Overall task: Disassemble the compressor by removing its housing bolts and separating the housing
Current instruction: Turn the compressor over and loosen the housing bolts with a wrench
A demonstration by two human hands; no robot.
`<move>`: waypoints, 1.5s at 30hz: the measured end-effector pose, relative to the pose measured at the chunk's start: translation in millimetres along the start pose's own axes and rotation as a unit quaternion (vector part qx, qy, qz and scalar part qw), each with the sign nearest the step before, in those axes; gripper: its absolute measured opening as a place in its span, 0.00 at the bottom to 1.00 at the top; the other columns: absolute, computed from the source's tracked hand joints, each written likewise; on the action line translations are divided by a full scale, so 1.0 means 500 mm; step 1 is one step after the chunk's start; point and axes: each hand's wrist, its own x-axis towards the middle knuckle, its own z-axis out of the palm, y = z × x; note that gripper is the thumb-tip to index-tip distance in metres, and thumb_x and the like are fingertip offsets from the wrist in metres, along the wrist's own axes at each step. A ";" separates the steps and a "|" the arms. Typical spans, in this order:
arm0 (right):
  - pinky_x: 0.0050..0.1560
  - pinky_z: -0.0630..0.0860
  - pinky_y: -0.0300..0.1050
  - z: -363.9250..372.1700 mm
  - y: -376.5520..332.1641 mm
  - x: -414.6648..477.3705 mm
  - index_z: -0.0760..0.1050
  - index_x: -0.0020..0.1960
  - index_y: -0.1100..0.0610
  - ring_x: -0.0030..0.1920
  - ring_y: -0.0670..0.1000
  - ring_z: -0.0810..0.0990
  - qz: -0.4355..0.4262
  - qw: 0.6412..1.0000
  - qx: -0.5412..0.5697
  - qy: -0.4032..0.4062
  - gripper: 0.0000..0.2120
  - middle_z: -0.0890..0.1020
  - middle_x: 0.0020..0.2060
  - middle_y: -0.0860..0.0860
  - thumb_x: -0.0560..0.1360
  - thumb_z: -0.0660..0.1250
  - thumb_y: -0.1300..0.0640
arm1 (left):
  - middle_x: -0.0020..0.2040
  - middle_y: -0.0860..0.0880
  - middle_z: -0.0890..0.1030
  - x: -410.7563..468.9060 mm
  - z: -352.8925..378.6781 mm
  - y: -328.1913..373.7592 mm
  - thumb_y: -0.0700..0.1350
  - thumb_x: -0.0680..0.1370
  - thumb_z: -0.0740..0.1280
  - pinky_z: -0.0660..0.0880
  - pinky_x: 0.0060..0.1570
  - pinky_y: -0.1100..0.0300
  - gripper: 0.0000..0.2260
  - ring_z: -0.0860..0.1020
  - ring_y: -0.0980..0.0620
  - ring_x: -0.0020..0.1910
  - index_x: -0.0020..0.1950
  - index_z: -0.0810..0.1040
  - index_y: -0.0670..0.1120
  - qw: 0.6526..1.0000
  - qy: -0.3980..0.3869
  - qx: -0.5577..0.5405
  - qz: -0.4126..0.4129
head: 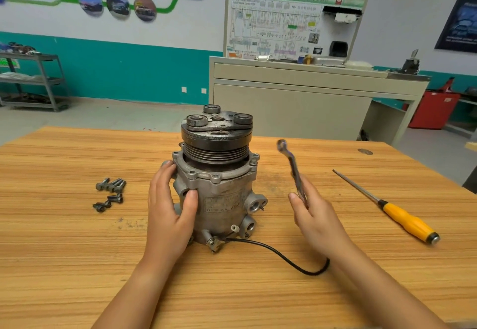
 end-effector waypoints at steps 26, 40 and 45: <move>0.24 0.60 0.41 -0.128 -0.201 0.008 0.53 0.72 0.47 0.30 0.46 0.66 -0.031 0.847 -0.509 -0.149 0.24 0.68 0.31 0.46 0.78 0.51 0.59 | 0.67 0.52 0.66 0.002 -0.005 0.007 0.57 0.71 0.57 0.55 0.64 0.77 0.29 0.62 0.56 0.69 0.68 0.66 0.45 1.000 0.002 -0.011 -0.028; 0.20 0.60 0.42 -0.105 -0.276 -0.013 0.44 0.73 0.68 0.24 0.51 0.62 -0.078 0.718 -0.662 -0.202 0.31 0.63 0.27 0.54 0.74 0.54 0.70 | 0.67 0.58 0.64 -0.001 -0.009 0.009 0.56 0.68 0.63 0.66 0.67 0.51 0.29 0.62 0.58 0.70 0.69 0.61 0.55 0.994 -0.030 -0.074 -0.070; 0.19 0.59 0.39 -0.099 -0.241 -0.025 0.44 0.72 0.69 0.21 0.51 0.63 -0.122 0.684 -0.694 -0.187 0.28 0.68 0.27 0.55 0.75 0.51 0.69 | 0.73 0.56 0.61 0.009 0.003 0.042 0.59 0.67 0.63 0.62 0.69 0.58 0.39 0.59 0.61 0.71 0.75 0.54 0.53 0.987 0.005 -0.100 -0.127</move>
